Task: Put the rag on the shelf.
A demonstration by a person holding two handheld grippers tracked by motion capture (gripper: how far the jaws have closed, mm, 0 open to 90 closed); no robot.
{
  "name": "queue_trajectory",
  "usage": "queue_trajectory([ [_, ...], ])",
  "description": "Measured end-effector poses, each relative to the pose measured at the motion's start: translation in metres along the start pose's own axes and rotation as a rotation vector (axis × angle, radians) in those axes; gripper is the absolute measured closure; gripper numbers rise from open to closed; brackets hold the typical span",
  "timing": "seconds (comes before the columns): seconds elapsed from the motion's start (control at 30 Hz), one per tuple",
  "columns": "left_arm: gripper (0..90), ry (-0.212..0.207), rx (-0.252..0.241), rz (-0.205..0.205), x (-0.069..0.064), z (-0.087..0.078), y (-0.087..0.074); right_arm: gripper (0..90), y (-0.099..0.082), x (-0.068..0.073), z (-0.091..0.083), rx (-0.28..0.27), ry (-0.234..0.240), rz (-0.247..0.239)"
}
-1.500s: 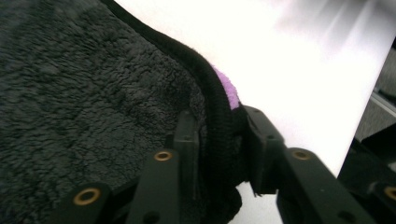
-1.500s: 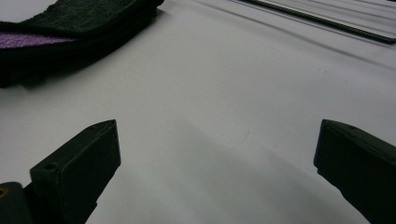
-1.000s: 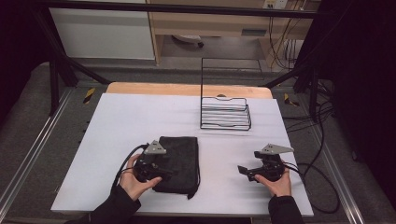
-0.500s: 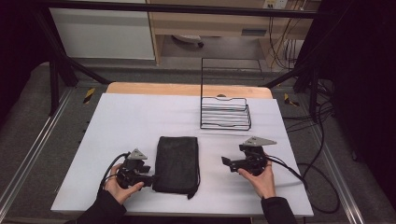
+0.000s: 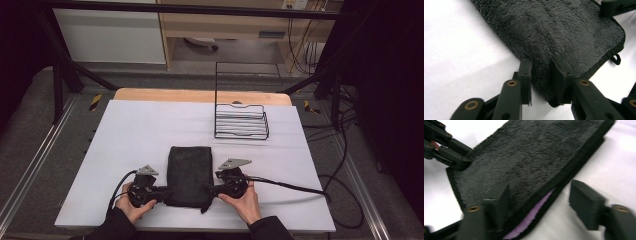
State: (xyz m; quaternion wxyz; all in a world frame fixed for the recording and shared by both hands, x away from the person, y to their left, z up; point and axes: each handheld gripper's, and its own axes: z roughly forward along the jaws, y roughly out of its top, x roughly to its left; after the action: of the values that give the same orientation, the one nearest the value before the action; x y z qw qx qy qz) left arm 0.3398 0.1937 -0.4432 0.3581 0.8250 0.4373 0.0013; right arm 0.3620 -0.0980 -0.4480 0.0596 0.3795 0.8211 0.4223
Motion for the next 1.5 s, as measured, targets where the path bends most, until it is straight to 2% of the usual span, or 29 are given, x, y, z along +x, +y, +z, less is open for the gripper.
queue_trajectory([
  [0.03,71.7,-0.004,0.004,-0.002,0.0,0.0,0.0,38.9,0.0,0.0,0.0,0.0,0.0,0.0],
  [0.07,75.3,-0.006,0.006,-0.001,0.0,0.0,0.0,45.8,-0.003,0.001,0.003,0.022,0.006,0.014],
  [0.1,77.8,-0.005,0.009,0.002,-0.001,0.0,0.001,47.3,-0.006,0.002,0.005,0.028,0.007,0.024],
  [0.17,81.3,-0.001,0.015,0.008,-0.002,-0.001,0.002,52.3,-0.008,0.005,0.005,0.018,-0.007,0.041],
  [0.27,83.5,0.0,0.028,0.016,-0.002,-0.003,0.004,60.9,-0.009,0.007,0.004,0.021,0.0,0.068],
  [0.3,83.5,-0.005,0.036,0.016,-0.001,-0.004,0.004,60.9,-0.009,0.007,0.004,0.021,0.0,0.068],
  [0.33,83.9,-0.011,0.042,0.015,0.0,-0.006,0.005,68.1,-0.009,0.008,0.003,0.026,0.019,0.085],
  [0.37,84.0,-0.015,0.044,0.012,0.0,-0.008,0.005,70.9,-0.009,0.009,0.003,0.027,0.028,0.094],
  [0.43,84.1,-0.031,0.045,0.012,0.0,-0.015,0.003,73.4,-0.009,0.01,0.002,0.027,0.057,0.101],
  [0.53,84.0,-0.017,0.06,0.034,-0.002,-0.016,0.001,73.2,-0.009,0.012,0.003,0.032,0.067,0.104],
  [0.63,82.8,-0.006,0.066,0.063,-0.001,-0.013,0.0,69.8,-0.01,0.013,0.003,0.028,0.057,0.104],
  [0.7,78.1,-0.001,0.061,0.073,0.0,-0.015,0.001,54.1,-0.009,0.012,0.002,0.014,0.023,0.086],
  [0.73,78.1,0.008,0.058,0.076,-0.001,-0.016,0.001,54.1,-0.009,0.012,0.002,0.014,0.023,0.086],
  [0.77,67.7,0.028,0.039,0.087,0.0,-0.018,0.002,40.6,-0.007,0.009,-0.001,0.0,-0.014,0.045],
  [0.83,56.1,0.067,-0.004,0.088,0.003,-0.023,0.007,26.6,-0.003,0.005,-0.005,-0.017,-0.048,0.002],
  [0.97,39.0,0.101,-0.07,0.094,0.013,-0.033,0.02,12.1,0.006,-0.001,-0.015,-0.042,-0.074,-0.037],
  [1.03,35.4,0.122,-0.091,0.098,0.02,-0.034,0.031,10.1,0.009,-0.003,-0.018,-0.048,-0.078,-0.04],
  [1.1,25.4,0.12,-0.092,0.081,0.026,-0.032,0.041,6.9,0.013,-0.007,-0.023,-0.044,-0.088,-0.045],
  [1.17,22.7,0.126,-0.096,0.069,0.033,-0.028,0.05,5.8,0.015,-0.009,-0.025,-0.051,-0.088,-0.035],
  [1.27,18.8,0.159,-0.092,0.061,0.042,-0.02,0.062,5.2,0.015,-0.013,-0.028,-0.059,-0.101,-0.034],
  [1.33,19.3,0.192,-0.109,0.049,0.05,-0.011,0.069,5.2,0.014,-0.014,-0.029,-0.064,-0.104,-0.03],
  [1.37,22.9,0.202,-0.118,0.04,0.053,-0.007,0.07,4.9,0.013,-0.016,-0.03,-0.07,-0.105,-0.021],
  [1.5,25.0,0.203,-0.133,-0.015,0.065,0.008,0.076,4.8,0.011,-0.018,-0.031,-0.07,-0.109,-0.016],
])
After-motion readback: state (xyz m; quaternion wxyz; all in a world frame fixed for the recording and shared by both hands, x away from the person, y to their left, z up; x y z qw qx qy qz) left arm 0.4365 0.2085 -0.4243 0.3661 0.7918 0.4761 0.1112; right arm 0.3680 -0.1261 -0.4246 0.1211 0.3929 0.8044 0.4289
